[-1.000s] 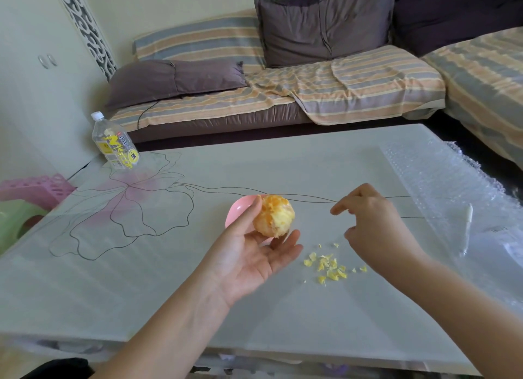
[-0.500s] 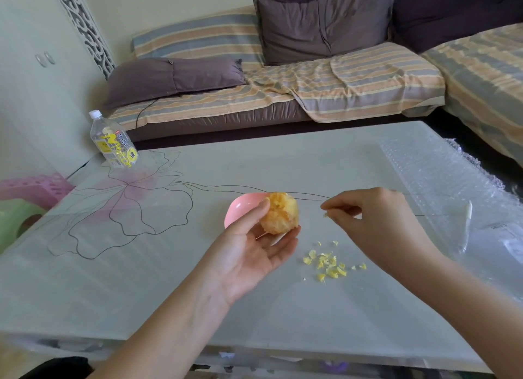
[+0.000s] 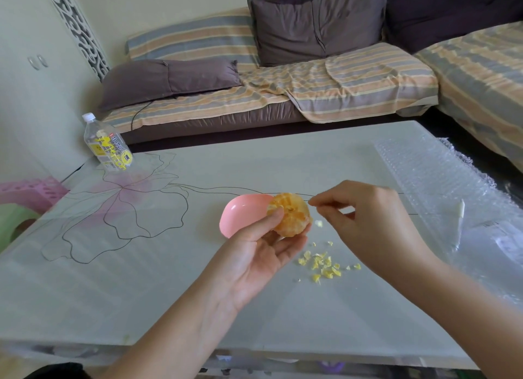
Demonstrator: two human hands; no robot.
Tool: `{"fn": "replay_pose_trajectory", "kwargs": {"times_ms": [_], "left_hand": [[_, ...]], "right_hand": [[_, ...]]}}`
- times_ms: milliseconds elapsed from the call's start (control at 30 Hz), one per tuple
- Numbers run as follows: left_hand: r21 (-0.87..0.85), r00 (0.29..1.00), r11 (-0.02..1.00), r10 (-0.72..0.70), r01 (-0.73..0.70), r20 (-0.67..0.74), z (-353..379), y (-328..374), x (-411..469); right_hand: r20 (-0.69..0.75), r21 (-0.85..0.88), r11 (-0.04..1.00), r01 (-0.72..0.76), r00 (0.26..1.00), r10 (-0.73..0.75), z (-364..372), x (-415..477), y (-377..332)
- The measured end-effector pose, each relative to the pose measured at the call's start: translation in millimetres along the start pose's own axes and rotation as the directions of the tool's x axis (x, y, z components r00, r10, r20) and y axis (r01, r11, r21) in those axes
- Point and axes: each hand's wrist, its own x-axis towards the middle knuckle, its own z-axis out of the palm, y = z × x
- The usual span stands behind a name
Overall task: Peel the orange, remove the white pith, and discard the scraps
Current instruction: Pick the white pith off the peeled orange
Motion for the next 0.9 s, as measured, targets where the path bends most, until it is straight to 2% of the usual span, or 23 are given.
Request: {"fn": "replay_pose_trajectory", "kwargs": {"times_ms": [167,333,467,633,900], "left_hand": [[0.102,0.997,0.993,0.06,-0.065,0.044,3.2,-5.9,1.8],[0.237,0.979,0.95,0.194,-0.201,0.053,5.6,-12.2,2.7],[0.325,0.941,0.885,0.332,-0.334,0.064,5.1,-15.8,1.7],[0.429,0.889,0.784,0.442,-0.448,0.122,5.3,-16.7,0.2],[0.443,0.848,0.727,0.496,-0.524,0.189,10.9,-16.0,-7.5]], "right_hand": [[-0.049,0.079,0.997,0.006,0.999,-0.002,0.0,-6.4,-8.2],[-0.087,-0.053,0.997,0.047,0.995,-0.052,3.7,-10.5,-8.3],[-0.115,-0.079,0.995,0.065,0.991,-0.074,4.8,-13.7,-11.3],[-0.14,-0.042,0.999,-0.005,0.99,-0.001,4.2,-12.3,-11.6],[-0.154,0.026,0.994,-0.102,0.982,0.105,3.6,-11.5,-17.0]]}}
